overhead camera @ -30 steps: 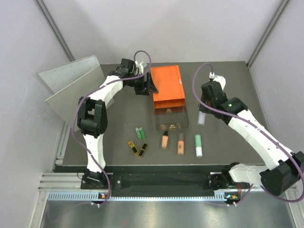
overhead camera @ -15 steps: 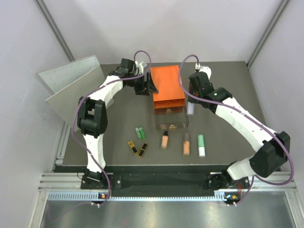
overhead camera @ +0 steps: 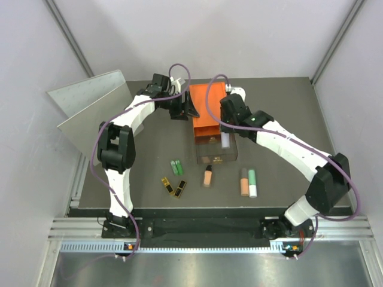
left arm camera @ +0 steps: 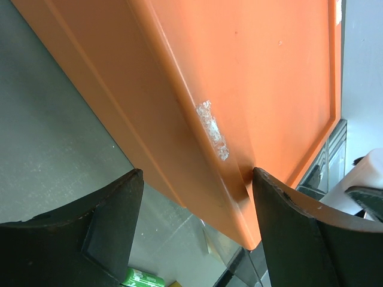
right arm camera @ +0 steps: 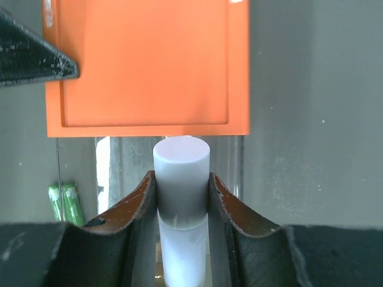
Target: Organize the makeup
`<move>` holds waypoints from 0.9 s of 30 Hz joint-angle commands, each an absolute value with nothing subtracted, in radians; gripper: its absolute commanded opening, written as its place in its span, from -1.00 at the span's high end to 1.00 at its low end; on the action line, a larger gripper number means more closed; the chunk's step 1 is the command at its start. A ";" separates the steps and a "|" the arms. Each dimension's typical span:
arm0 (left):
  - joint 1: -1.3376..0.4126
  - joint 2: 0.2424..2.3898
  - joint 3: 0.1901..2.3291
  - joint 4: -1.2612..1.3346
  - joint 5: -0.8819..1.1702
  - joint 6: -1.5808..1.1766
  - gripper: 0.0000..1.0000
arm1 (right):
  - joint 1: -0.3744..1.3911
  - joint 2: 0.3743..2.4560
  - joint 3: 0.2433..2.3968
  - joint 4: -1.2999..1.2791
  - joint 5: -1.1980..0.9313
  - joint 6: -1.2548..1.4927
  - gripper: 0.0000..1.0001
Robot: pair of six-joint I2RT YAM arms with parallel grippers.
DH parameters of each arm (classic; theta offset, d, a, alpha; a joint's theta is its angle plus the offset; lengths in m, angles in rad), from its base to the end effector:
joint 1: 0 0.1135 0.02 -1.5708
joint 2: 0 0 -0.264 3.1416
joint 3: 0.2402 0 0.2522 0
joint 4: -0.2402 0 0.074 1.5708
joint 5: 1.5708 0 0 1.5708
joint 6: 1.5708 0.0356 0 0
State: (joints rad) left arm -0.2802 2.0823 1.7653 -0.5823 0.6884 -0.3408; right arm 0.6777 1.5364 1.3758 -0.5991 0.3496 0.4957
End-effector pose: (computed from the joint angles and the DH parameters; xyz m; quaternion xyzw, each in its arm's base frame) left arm 0.4395 -0.1500 0.2449 0.0842 0.8917 -0.3981 0.1980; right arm 0.2727 0.2038 0.3234 -0.0139 0.9074 0.0820 0.4120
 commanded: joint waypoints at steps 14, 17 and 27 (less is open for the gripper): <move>-0.276 2.145 1.755 -0.696 0.558 -0.267 -0.54 | 0.755 1.611 1.405 -0.598 0.313 0.397 0.93; -0.275 2.149 1.755 -0.696 0.555 -0.267 -0.54 | 0.765 1.626 1.410 -0.612 0.313 0.376 0.91; -0.267 2.163 1.773 -0.699 0.563 -0.276 -0.55 | 0.782 1.680 1.448 -0.621 0.242 0.333 0.19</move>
